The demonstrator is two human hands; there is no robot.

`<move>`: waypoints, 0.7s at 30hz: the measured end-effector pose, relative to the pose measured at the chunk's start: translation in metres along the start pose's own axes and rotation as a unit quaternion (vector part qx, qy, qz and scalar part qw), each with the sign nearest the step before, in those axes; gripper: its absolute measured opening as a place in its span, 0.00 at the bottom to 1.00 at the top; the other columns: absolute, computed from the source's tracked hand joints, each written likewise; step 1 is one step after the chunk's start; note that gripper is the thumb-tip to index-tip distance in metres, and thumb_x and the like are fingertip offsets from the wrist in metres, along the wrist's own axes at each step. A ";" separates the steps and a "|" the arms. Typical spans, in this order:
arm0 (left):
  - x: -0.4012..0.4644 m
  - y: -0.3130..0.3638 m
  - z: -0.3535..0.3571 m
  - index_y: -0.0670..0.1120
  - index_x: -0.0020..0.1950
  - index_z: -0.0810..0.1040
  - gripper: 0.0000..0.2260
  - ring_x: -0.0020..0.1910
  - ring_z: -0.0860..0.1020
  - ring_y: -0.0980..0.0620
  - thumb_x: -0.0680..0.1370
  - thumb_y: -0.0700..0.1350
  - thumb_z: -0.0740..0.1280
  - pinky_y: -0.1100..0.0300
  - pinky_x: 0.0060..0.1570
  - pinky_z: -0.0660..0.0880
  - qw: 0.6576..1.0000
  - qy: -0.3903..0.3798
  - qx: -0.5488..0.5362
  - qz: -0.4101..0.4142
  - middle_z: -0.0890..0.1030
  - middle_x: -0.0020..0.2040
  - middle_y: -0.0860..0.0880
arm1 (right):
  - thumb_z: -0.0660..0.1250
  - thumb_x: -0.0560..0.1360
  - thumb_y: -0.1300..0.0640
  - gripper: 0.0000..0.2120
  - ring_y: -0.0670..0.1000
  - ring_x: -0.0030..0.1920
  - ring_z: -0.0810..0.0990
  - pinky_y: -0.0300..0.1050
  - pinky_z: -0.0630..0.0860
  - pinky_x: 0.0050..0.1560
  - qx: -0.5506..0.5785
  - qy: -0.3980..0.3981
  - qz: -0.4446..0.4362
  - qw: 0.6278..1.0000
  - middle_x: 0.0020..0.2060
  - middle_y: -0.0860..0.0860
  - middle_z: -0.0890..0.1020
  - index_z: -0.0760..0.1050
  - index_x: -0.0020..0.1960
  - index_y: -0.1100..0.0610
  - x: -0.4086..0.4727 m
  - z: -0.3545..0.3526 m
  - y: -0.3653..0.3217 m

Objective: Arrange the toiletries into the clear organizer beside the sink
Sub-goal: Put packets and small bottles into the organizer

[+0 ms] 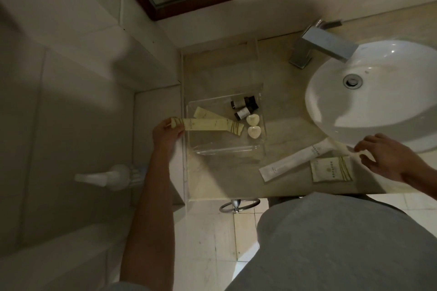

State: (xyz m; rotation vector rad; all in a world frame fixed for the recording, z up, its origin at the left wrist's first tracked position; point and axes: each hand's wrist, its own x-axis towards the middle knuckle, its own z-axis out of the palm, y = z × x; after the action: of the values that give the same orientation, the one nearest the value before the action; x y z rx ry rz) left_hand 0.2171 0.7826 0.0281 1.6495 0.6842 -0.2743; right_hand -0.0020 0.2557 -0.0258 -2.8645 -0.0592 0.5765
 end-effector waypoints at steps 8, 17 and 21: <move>-0.010 -0.015 0.012 0.40 0.49 0.82 0.14 0.46 0.83 0.45 0.65 0.36 0.79 0.57 0.46 0.80 0.985 -0.090 0.146 -0.026 0.83 0.46 0.41 | 0.71 0.70 0.55 0.11 0.52 0.47 0.75 0.49 0.75 0.45 -0.001 -0.006 0.002 1.000 0.49 0.52 0.81 0.79 0.52 0.53 -0.003 -0.004 -0.001; -0.021 0.002 0.028 0.40 0.51 0.77 0.17 0.44 0.82 0.50 0.66 0.33 0.77 0.63 0.35 0.79 0.979 -0.128 0.161 0.001 0.79 0.50 0.44 | 0.70 0.71 0.54 0.11 0.52 0.49 0.74 0.52 0.76 0.46 0.010 -0.010 0.017 1.000 0.50 0.52 0.81 0.79 0.53 0.52 -0.005 -0.003 0.004; -0.017 0.014 0.017 0.42 0.52 0.80 0.16 0.47 0.83 0.50 0.67 0.36 0.78 0.61 0.43 0.80 0.994 -0.084 0.055 0.039 0.83 0.47 0.46 | 0.69 0.71 0.54 0.11 0.52 0.49 0.74 0.51 0.76 0.47 0.012 -0.013 0.018 1.000 0.50 0.51 0.80 0.78 0.53 0.52 -0.008 -0.003 0.006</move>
State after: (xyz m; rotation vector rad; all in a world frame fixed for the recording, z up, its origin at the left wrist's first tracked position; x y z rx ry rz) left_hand 0.2153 0.7603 0.0454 1.7317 0.4831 -0.3957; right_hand -0.0080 0.2490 -0.0219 -2.8399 -0.0042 0.6185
